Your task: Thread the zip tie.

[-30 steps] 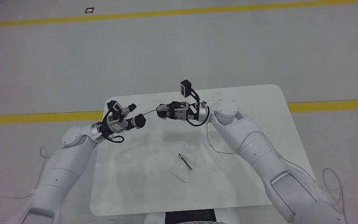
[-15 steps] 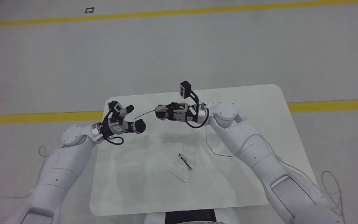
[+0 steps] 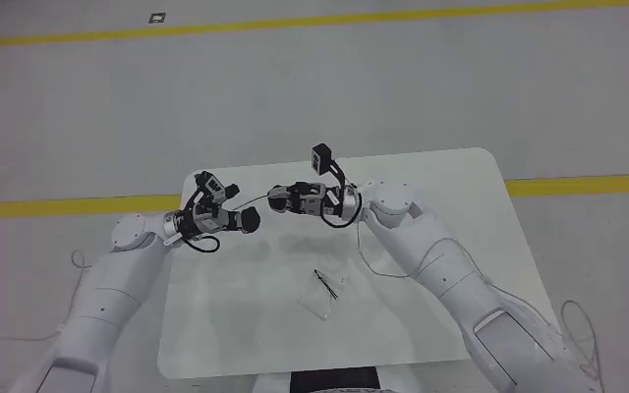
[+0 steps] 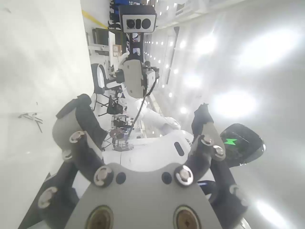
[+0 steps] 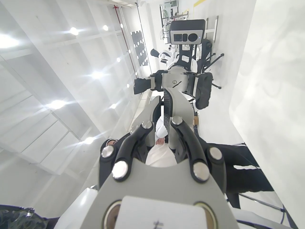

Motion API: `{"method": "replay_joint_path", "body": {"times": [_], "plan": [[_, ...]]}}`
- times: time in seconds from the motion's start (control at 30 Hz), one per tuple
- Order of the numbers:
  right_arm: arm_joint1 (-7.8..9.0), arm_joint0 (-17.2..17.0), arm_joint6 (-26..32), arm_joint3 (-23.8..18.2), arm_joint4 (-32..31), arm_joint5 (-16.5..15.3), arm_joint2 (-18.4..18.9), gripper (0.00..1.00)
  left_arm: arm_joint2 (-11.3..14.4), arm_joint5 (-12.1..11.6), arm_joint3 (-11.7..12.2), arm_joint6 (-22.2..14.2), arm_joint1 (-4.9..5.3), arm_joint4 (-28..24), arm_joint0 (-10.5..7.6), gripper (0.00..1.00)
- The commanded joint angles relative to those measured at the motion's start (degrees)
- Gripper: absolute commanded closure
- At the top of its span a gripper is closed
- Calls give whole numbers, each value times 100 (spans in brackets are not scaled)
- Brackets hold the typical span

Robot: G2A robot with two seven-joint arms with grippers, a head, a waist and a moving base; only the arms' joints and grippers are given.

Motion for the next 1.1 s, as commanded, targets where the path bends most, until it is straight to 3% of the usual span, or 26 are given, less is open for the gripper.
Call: {"method": "replay_joint_path", "body": {"times": [0.0,0.6,0.77,1.07], "plan": [[2,-28,-40,-64,-15,1,13,100,-38,-13,-73,29,8,5,40,0],[-4,-66,5,-150,-103,-147,26,100,-159,-77,-194,11,15,-1,68,0],[20,-155,-136,-329,-332,-43,16,100,-195,-4,-433,199,15,3,158,0],[48,-224,-240,-448,-461,55,65,100,-226,-42,-569,266,30,263,174,0]]}}
